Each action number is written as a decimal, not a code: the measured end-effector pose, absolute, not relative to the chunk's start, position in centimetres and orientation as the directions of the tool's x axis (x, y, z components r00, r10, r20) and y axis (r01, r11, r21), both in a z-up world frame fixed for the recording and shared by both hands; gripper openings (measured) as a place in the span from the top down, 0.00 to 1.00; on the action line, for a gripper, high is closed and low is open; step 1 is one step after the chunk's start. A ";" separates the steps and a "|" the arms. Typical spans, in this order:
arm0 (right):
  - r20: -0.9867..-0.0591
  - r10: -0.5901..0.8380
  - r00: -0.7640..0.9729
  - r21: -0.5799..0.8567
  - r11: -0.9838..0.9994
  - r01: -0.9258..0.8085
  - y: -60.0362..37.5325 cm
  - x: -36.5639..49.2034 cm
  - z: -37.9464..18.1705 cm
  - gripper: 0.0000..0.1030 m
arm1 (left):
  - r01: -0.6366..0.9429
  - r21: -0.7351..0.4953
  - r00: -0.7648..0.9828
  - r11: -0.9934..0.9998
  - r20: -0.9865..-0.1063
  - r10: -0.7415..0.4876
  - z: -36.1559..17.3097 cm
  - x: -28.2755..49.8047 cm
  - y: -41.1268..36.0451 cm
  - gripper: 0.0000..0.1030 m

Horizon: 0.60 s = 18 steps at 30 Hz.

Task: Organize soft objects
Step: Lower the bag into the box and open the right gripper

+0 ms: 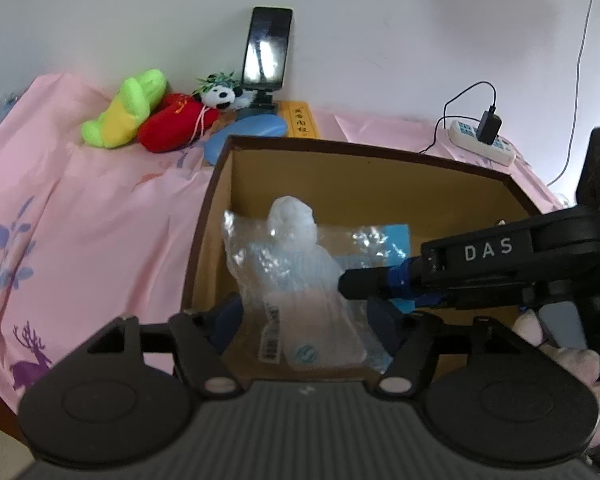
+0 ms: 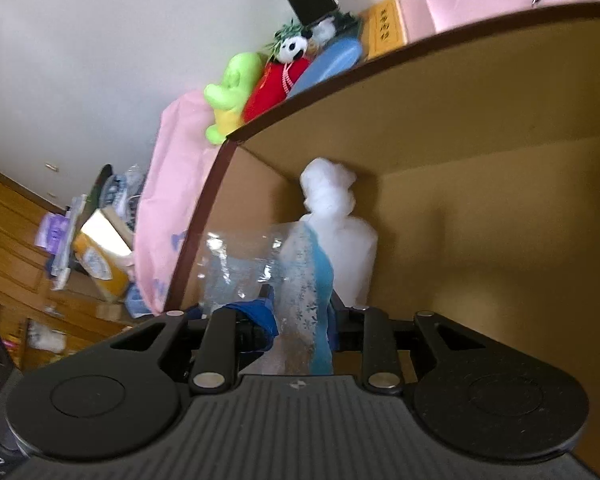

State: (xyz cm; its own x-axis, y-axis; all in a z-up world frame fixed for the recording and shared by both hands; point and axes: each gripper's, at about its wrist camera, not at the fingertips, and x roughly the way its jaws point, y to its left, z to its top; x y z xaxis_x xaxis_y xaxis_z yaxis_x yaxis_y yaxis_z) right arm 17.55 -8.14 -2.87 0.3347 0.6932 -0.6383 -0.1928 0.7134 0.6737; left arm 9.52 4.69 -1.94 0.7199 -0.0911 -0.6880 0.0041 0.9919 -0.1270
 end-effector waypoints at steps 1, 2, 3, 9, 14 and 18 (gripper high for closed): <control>-0.648 0.685 0.333 0.665 0.722 -0.192 -8.0 17.6 -3.1 0.90 | 0.007 -0.118 0.720 0.993 -0.688 -0.087 -2.0 9.5 4.5 0.28; -0.660 0.678 0.324 0.656 0.730 -0.191 -8.1 17.6 -3.2 0.90 | 0.011 -0.107 0.720 0.994 -0.689 -0.082 -2.0 9.5 4.3 0.28; -0.673 0.670 0.313 0.647 0.738 -0.191 -8.2 17.5 -3.3 0.90 | 0.013 -0.094 0.720 0.996 -0.690 -0.074 -2.1 9.5 4.1 0.28; -0.695 0.640 0.327 0.627 0.763 -0.161 -9.4 17.2 -3.3 0.89 | 0.021 -0.018 0.728 1.000 -0.685 -0.028 -1.9 8.6 3.5 0.25; -0.694 0.627 0.353 0.628 0.768 -0.130 -10.7 16.5 -3.0 0.89 | 0.008 -0.018 0.729 1.000 -0.684 -0.018 -1.7 8.1 3.6 0.25; -0.708 0.595 0.379 0.587 0.795 -0.152 -10.4 15.6 -2.4 0.89 | -0.008 -0.027 0.728 1.000 -0.686 -0.013 -1.3 7.9 3.4 0.25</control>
State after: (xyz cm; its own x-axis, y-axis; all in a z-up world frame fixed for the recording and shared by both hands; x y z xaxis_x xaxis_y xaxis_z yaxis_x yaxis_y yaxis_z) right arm 15.61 -10.39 -2.38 0.3793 0.5953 -0.7084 -0.1523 0.7953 0.5868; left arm 7.91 3.40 -1.32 0.7279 -0.0128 -0.6856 -0.0081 0.9996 -0.0273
